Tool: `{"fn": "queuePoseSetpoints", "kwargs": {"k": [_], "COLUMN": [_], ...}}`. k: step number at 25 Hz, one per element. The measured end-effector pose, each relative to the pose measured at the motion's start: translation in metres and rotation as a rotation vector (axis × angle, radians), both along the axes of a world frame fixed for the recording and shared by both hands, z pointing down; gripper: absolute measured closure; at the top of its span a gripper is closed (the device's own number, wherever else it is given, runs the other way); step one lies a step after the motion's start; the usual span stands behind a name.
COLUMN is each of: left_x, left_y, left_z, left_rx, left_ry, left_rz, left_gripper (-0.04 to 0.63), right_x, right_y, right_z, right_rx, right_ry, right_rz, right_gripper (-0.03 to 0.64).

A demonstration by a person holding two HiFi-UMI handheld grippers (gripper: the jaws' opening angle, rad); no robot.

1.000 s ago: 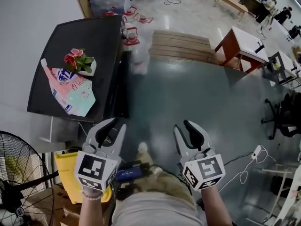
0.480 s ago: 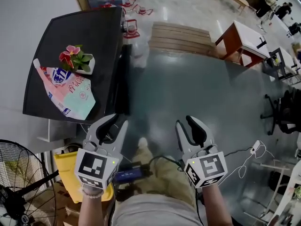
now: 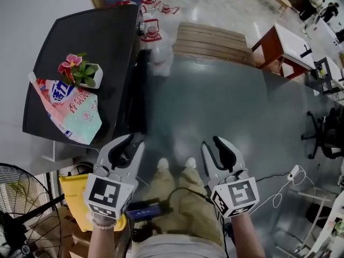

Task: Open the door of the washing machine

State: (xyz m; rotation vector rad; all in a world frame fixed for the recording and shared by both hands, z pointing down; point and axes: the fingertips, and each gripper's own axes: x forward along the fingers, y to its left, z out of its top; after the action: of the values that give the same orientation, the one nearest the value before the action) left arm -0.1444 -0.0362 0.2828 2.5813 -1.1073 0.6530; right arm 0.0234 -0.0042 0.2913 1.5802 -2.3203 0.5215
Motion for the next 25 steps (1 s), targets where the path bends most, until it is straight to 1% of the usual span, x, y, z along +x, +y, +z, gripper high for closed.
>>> {"fn": "queuePoseSetpoints", "kwargs": {"k": [8,14,25], "left_x": [0.008,0.012,0.01], "left_y": [-0.007,-0.008,-0.013], "left_z": [0.028,0.063,0.127], "left_rx": [-0.025,-0.038,-0.089], "left_ry": [-0.009,-0.012,-0.047], "left_rz": [-0.053,-0.109,-0.202], "left_gripper": [0.5,0.5,0.491], "right_x": [0.011,0.017,0.019], "right_y": [-0.015,-0.025,-0.04], "right_z": [0.032,0.052,0.09], "right_rx": [-0.027,-0.035,-0.053], "right_ry": [0.01,0.005,0.021], "right_rz": [-0.06,-0.093,-0.147], "right_gripper": [0.503,0.503,0.503]}}
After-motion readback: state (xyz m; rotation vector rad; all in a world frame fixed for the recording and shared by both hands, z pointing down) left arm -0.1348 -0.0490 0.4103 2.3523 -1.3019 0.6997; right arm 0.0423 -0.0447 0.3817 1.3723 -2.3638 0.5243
